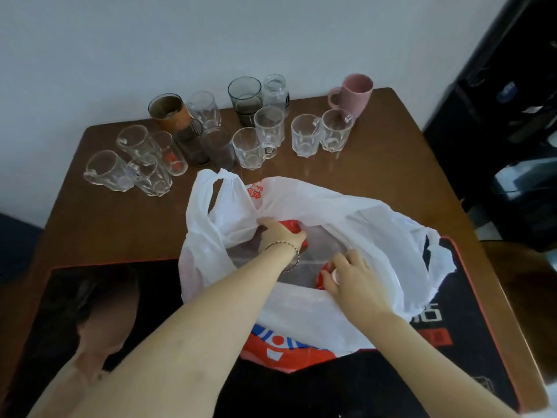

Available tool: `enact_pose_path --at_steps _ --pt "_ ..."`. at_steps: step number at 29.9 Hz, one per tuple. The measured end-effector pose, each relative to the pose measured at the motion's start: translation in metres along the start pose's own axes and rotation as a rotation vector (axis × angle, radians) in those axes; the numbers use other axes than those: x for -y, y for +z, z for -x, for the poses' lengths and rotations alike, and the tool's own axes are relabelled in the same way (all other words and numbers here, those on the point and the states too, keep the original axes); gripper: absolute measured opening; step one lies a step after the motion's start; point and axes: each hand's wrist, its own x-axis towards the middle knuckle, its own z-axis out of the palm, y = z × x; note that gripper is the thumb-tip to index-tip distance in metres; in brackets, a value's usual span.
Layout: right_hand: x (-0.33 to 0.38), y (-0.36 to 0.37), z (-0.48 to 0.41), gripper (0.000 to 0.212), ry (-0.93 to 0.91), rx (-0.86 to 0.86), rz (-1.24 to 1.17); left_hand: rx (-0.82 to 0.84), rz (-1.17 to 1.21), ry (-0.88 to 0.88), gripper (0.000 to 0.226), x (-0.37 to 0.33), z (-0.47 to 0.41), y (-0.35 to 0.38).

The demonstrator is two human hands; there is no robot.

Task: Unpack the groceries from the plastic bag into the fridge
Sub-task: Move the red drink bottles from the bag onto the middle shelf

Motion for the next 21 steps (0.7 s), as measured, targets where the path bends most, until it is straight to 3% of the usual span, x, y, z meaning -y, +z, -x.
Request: enact_pose_path --at_steps 2,9,11,13,17,21 --pt "-0.001 0.001 0.000 0.026 -0.009 -0.013 -0.020 -0.016 0.079 -0.021 0.099 0.004 -0.001 0.003" --pt "-0.002 0.005 0.000 0.013 -0.102 -0.131 -0.027 0.167 0.093 0.037 0.093 0.061 0.043 -0.006" --pt "-0.004 0.005 0.002 0.011 -0.137 -0.125 -0.010 0.216 0.012 0.090 0.078 0.087 0.051 -0.007" --pt "-0.006 0.005 0.006 0.009 -0.166 -0.079 0.005 0.270 -0.161 0.153 0.076 0.103 0.053 -0.008" --pt "-0.006 0.013 0.012 0.002 -0.191 -0.096 -0.017 0.182 -0.517 0.306 0.076 0.098 0.053 -0.003" --pt "-0.005 0.019 0.009 0.006 -0.133 -0.175 -0.081 0.115 -0.374 0.370 0.059 0.086 0.053 0.005"
